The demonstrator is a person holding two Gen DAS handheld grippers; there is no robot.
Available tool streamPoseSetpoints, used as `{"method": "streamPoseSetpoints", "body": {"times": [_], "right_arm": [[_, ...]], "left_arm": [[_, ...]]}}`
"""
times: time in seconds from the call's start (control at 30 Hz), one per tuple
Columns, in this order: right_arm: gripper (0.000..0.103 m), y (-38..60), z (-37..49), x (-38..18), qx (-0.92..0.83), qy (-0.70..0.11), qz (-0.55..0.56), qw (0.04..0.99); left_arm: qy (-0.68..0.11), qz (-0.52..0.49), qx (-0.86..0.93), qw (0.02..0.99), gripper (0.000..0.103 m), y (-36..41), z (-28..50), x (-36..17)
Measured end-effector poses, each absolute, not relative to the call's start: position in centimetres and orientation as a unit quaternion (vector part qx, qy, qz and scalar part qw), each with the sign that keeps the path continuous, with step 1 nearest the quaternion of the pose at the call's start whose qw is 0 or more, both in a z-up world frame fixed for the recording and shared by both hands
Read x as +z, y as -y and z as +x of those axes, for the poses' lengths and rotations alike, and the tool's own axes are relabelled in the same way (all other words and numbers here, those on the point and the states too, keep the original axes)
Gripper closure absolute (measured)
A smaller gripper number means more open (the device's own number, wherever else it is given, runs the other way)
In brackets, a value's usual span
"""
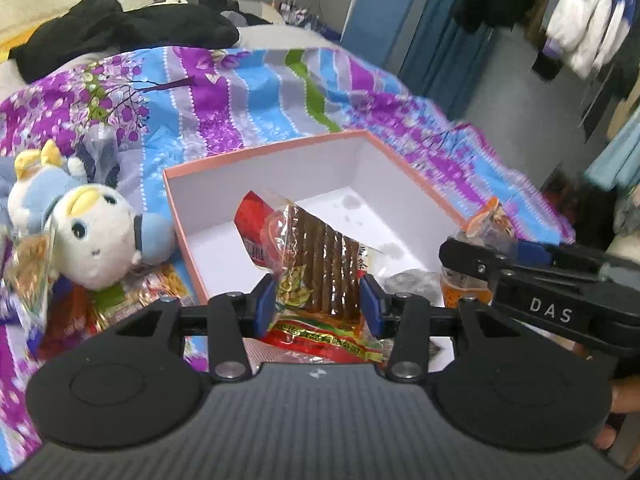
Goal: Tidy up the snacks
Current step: 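Open the left tool over the pink box while the right tool releases its bag there, then withdraw both open tools from the box back toward the snack pile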
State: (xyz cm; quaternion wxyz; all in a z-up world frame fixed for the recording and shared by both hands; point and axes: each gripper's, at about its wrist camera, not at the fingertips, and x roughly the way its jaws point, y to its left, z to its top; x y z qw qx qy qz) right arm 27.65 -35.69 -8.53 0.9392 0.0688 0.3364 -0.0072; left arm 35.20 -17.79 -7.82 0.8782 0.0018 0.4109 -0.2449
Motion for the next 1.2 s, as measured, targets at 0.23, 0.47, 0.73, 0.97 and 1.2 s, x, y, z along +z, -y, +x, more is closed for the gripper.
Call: {"method": "streamPoseSetpoints", "body": {"times": [0.23,0.47,0.73,0.97,1.2], "right_arm": [[0.047,36.4,31.2,-11.0,0.001,-0.401,0.089,0.912],[0.046,36.4,31.9,-11.3,-0.010,-0.417,0.079,0.906],[0.024,36.8,30.8,-10.4,-0.020,-0.408,0.092,0.908],[0.024,36.3,27.9,-8.1,-0.024,-0.380,0.109,0.918],[0.024,34.8,23.7,-4.8,-0.015,-0.338,0.111,0.934]], "left_arm": [[-0.447,0.015,-0.220,0.867,0.052,17.8,39.8,-7.9],[-0.457,0.001,-0.212,0.864,0.052,16.9,40.6,-7.7],[-0.445,-0.013,-0.212,0.870,0.032,15.6,39.2,-6.4],[-0.413,-0.017,-0.215,0.885,0.032,13.9,35.0,-3.0],[-0.375,-0.026,-0.225,0.899,0.032,11.9,29.4,0.5]]}}
